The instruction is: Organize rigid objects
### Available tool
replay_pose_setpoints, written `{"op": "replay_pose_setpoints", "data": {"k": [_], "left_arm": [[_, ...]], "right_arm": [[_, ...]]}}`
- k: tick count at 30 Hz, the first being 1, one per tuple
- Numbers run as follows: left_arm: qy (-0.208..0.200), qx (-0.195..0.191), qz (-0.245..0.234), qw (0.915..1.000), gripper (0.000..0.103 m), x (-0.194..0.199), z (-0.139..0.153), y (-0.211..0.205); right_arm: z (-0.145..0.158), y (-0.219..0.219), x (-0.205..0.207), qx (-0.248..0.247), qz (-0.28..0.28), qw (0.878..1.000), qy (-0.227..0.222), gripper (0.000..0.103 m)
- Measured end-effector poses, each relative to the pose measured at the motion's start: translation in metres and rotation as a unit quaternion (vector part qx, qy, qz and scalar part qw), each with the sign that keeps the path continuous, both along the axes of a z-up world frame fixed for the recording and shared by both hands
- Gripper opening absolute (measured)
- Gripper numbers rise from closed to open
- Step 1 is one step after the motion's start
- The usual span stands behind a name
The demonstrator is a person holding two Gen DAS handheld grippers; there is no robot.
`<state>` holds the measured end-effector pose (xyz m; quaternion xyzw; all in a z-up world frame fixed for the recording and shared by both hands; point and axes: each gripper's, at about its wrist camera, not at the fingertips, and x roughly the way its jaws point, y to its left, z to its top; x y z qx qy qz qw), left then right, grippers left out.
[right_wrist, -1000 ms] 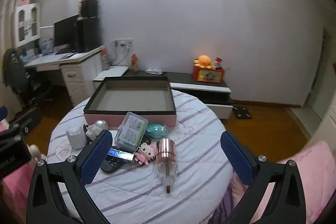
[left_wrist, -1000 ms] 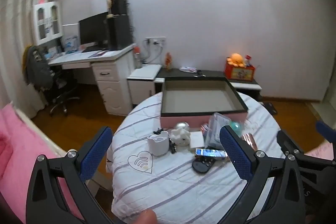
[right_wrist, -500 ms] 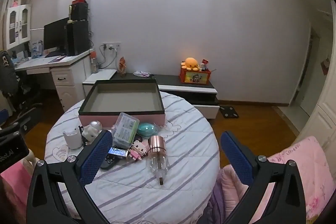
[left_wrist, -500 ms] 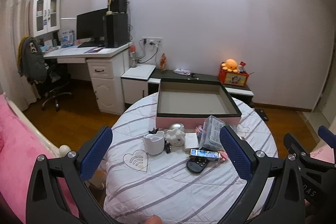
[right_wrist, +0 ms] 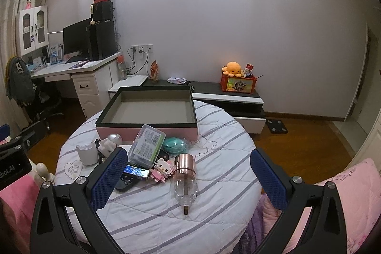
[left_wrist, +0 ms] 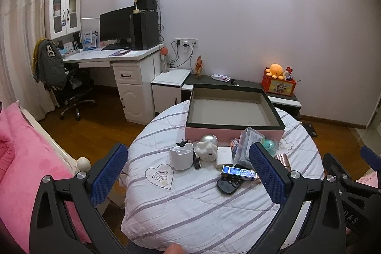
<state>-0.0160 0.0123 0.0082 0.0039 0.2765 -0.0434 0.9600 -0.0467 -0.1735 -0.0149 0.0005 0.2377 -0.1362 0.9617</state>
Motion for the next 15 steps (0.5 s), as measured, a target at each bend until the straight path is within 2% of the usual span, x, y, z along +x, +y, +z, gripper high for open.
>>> {"op": "replay_pose_setpoints", "data": {"k": [15], "left_arm": [[-0.008,-0.001,0.005,1.0,0.103,-0.0063,-0.003,0.0043]], "right_arm": [[0.0033,0.0072,-0.0034,-0.005,0.004,1.0,-0.012,0.103]]}}
